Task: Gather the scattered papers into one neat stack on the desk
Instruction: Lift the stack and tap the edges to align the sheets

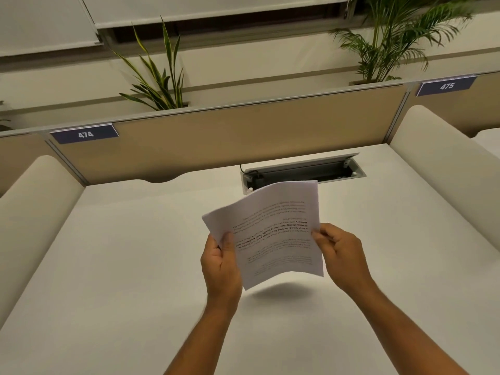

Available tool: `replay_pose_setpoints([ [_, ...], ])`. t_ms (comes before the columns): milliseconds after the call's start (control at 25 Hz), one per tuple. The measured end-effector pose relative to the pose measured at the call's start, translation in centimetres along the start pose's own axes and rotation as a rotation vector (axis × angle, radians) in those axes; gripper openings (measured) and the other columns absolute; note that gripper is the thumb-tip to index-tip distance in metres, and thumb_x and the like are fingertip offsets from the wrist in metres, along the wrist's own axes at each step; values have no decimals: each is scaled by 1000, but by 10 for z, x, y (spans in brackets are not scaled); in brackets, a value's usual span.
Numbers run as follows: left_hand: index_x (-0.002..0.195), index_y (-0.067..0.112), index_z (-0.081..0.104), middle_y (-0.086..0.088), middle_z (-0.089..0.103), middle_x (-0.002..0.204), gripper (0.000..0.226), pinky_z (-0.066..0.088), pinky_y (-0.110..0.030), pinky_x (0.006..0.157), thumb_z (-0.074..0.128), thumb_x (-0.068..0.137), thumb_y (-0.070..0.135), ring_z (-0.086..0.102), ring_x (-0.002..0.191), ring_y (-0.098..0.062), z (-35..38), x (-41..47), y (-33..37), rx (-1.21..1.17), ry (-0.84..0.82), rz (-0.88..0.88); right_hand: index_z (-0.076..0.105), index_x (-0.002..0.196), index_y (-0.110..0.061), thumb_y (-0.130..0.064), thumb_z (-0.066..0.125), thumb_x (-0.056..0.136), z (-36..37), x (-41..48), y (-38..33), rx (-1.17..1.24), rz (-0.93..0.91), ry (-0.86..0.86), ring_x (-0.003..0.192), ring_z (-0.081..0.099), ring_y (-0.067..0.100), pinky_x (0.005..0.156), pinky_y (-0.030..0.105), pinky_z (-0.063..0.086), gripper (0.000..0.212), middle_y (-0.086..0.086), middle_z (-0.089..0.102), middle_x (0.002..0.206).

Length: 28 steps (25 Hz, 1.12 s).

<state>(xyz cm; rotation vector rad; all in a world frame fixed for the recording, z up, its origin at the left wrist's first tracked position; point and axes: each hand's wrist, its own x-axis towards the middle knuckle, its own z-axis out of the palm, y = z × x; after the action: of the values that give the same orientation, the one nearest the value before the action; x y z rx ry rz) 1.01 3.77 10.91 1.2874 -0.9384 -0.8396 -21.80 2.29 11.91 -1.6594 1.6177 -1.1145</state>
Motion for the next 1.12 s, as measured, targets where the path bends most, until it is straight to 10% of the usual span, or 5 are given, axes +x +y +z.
replay_pose_setpoints([
  [480,128,37,62,17,74,110,22,63,-20,77,48,113,30,71,108,-12,-3,-23,-45,63,-52,-112,59,94,-50,-13,48,112,31,-32,47,13,115,-29,86,67,-5,66,12,52,43,-36,71,96],
  [680,118,58,60,26,72,110,28,65,-18,78,45,106,38,71,109,-4,-3,-20,-32,63,-28,-13,61,101,-55,-26,42,111,29,-28,45,46,86,-19,99,71,7,75,28,64,36,-29,73,106],
  [1120,124,50,57,35,69,113,25,59,-10,76,47,106,37,65,114,0,-3,-38,-58,80,-22,-85,58,108,-36,-19,41,114,35,-37,52,-53,140,-116,88,68,6,66,9,54,25,-14,71,100],
])
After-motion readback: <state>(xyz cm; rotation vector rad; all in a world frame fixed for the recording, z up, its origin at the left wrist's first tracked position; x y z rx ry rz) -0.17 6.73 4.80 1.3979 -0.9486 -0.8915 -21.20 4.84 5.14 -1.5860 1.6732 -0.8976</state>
